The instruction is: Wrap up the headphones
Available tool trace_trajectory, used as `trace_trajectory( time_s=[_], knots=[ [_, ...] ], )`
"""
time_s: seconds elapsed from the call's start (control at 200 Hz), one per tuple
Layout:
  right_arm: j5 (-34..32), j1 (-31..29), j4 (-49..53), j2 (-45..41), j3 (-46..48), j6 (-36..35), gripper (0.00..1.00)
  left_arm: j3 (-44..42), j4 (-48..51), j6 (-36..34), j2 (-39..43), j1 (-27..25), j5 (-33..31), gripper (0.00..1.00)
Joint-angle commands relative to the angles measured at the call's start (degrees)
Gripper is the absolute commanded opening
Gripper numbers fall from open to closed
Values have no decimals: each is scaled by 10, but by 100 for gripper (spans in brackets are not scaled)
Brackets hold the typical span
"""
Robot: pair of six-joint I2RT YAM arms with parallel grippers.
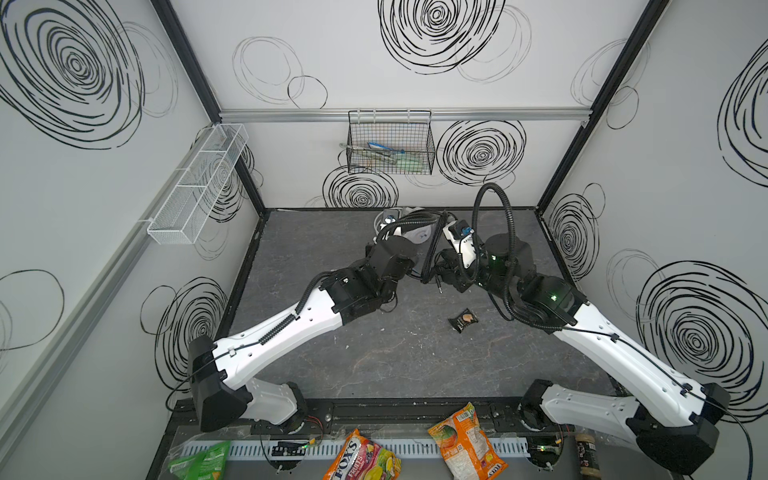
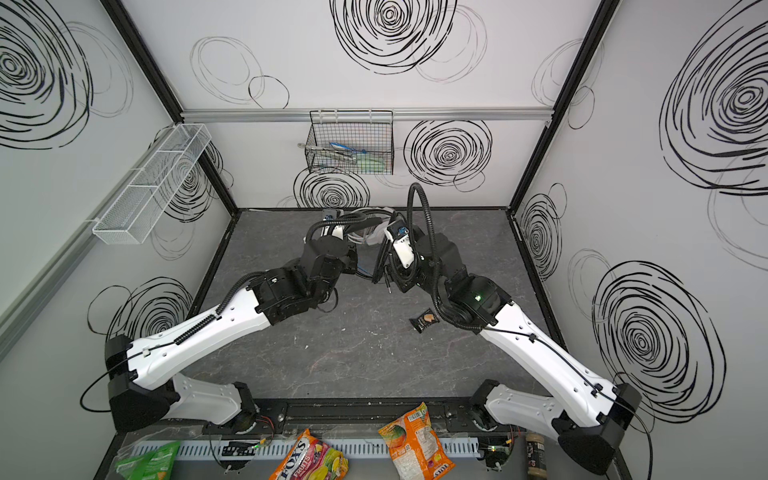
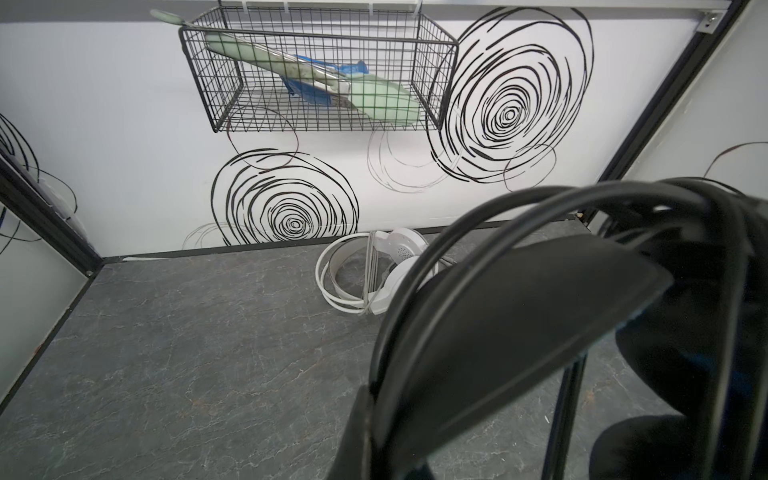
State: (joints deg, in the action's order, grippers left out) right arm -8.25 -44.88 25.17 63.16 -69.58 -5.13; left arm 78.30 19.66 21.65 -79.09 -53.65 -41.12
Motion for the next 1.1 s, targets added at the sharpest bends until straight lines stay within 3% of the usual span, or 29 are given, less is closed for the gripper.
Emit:
trace_trajectory(
  time_s=[0.0, 0.185, 0.57, 0.76, 1.005, 1.096],
  knots=[
    [-33, 23, -29, 1, -25, 18, 3, 2, -15, 10, 29, -28, 55, 0],
    [-29, 32, -29, 10, -16, 19, 5, -5, -18, 16, 31, -48, 75, 0],
    [-9, 49, -77, 19, 12, -3, 9, -38, -88, -1, 29, -67, 220, 0],
    [21, 72, -102, 18, 27, -7, 11, -43, -105, -5, 28, -73, 255, 0],
    [52, 75, -146, 22, 34, -6, 22, -43, -120, 4, 20, -79, 289, 0],
    [67, 75, -174, 14, 43, -7, 31, -38, -119, 7, 13, -80, 296, 0]
  ],
)
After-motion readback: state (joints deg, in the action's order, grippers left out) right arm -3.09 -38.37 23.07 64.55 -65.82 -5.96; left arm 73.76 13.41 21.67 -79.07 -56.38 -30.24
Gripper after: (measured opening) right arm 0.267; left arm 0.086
